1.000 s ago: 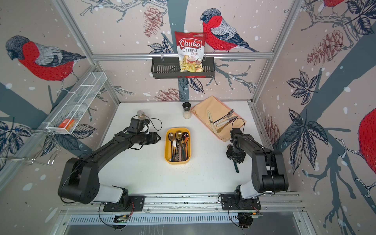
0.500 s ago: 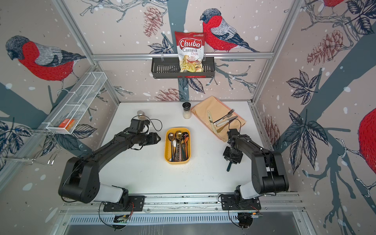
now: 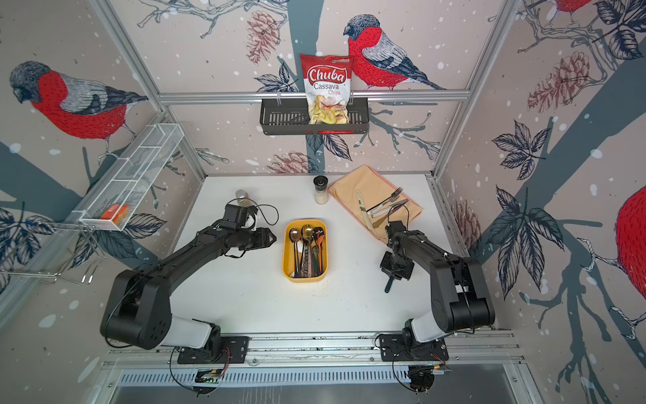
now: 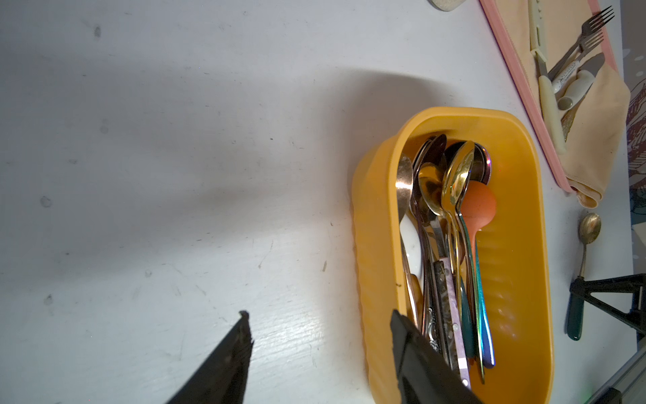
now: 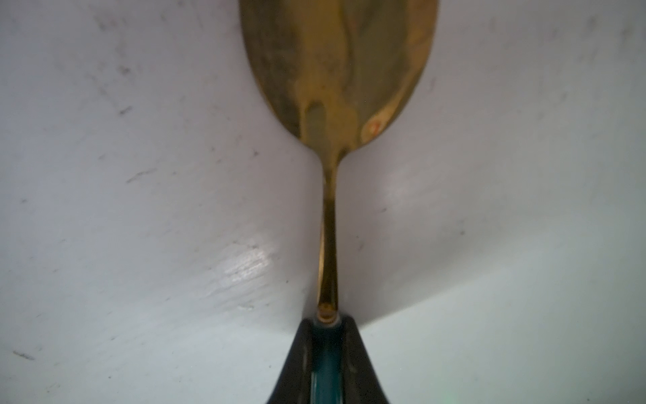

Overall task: Put the spoon into the storage box
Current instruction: Pick up the spoon from the center of the board.

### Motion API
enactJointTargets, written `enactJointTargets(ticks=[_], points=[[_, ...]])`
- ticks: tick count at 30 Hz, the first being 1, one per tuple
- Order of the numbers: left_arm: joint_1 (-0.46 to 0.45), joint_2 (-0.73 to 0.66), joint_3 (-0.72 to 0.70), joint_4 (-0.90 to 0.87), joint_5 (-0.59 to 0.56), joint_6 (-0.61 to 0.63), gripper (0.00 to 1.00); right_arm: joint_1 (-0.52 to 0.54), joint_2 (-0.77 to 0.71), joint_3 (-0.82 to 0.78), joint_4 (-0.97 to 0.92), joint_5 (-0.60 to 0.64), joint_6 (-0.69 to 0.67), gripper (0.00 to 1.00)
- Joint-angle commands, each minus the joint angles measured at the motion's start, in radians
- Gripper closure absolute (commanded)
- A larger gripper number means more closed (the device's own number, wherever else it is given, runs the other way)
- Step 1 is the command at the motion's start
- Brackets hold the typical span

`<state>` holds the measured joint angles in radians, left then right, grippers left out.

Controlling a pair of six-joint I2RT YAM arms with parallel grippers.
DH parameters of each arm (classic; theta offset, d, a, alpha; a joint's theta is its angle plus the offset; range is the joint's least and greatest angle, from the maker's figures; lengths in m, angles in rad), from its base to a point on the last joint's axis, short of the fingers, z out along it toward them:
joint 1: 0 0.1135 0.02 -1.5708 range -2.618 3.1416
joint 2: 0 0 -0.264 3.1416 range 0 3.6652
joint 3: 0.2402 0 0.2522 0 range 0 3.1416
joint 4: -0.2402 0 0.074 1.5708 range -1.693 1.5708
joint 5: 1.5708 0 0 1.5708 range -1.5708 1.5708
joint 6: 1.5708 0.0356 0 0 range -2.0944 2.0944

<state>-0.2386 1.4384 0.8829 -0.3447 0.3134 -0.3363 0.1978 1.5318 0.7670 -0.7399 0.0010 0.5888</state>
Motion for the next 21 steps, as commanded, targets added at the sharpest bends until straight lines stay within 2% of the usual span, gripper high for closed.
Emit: enactJointTargets(ticks=[1, 9, 14, 18, 21], points=[[-0.002, -0.007, 0.007, 0.007, 0.000, 0.009, 0.35, 0.018, 0.039, -0.021, -0.031, -0.043, 0.021, 0.89], [0.001, -0.009, 0.026, -0.001, -0.011, 0.008, 0.35, 0.056, -0.016, 0.098, -0.142, 0.057, 0.045, 0.92], [0.067, -0.013, -0.003, 0.042, 0.068, -0.029, 0.35, 0.086, -0.058, 0.235, -0.231, 0.108, 0.051, 0.94], [0.103, -0.022, -0.022, 0.047, 0.068, -0.036, 0.35, 0.157, -0.041, 0.378, -0.284, 0.126, 0.061, 0.94], [0.128, -0.026, -0.045, 0.055, 0.083, -0.043, 0.35, 0.244, 0.031, 0.512, -0.307, 0.134, 0.061, 0.94]])
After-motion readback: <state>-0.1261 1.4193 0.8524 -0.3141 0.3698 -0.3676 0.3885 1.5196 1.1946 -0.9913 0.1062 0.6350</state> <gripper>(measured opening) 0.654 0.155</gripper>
